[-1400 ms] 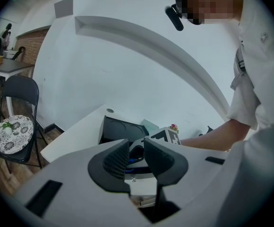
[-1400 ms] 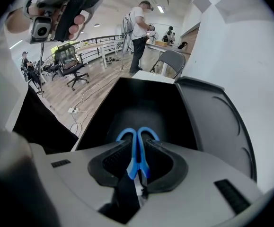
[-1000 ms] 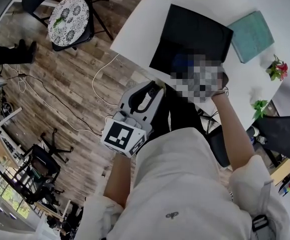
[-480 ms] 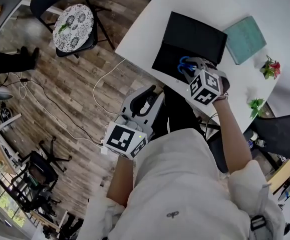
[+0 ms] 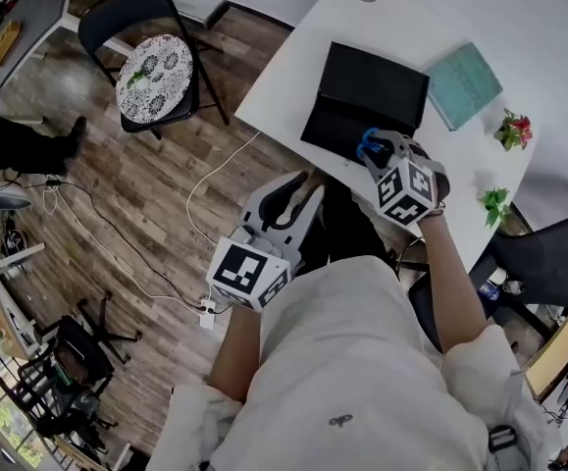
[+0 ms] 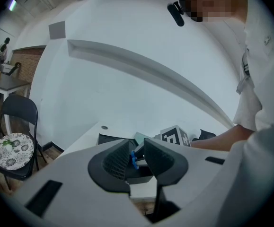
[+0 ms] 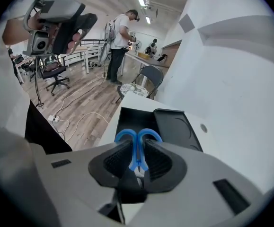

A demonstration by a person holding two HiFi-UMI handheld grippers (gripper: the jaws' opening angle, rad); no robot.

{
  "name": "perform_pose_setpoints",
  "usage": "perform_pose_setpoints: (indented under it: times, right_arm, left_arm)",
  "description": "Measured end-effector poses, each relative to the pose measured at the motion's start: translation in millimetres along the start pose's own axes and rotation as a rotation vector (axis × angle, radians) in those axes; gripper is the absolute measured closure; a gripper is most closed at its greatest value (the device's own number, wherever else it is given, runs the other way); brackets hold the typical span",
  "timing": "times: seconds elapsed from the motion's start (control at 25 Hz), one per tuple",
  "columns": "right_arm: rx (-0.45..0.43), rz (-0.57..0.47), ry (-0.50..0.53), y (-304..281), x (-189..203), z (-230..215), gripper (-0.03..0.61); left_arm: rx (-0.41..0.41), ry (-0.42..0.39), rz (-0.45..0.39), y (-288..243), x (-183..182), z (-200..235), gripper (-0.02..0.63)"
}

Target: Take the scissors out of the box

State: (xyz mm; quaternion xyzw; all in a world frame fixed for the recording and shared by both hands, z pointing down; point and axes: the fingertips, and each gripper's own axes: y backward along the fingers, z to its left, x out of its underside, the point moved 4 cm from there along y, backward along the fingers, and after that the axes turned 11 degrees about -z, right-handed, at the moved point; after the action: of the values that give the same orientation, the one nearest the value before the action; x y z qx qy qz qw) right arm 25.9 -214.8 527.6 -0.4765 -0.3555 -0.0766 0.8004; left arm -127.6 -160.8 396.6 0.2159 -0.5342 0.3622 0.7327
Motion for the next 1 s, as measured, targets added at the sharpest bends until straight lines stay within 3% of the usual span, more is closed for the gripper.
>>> perform_pose_setpoints:
  times: [0.52, 0.76, 1.0]
  right_arm:
    - [0.189, -0.228, -0.07, 81, -51, 5, 0.489]
    - [0.23, -0.361, -0.119, 121, -66, 1, 0.489]
    - [0.216, -0.48, -0.176, 160, -74, 1, 0.489]
  left_arm:
    - [0.049, -0.1, -0.042, 18, -14, -29, 0.508]
    - [0.038, -0.144, -0.064, 16, -21, -45, 0.508]
    - [0.019, -0.19, -0.088, 12, -32, -69, 0.508]
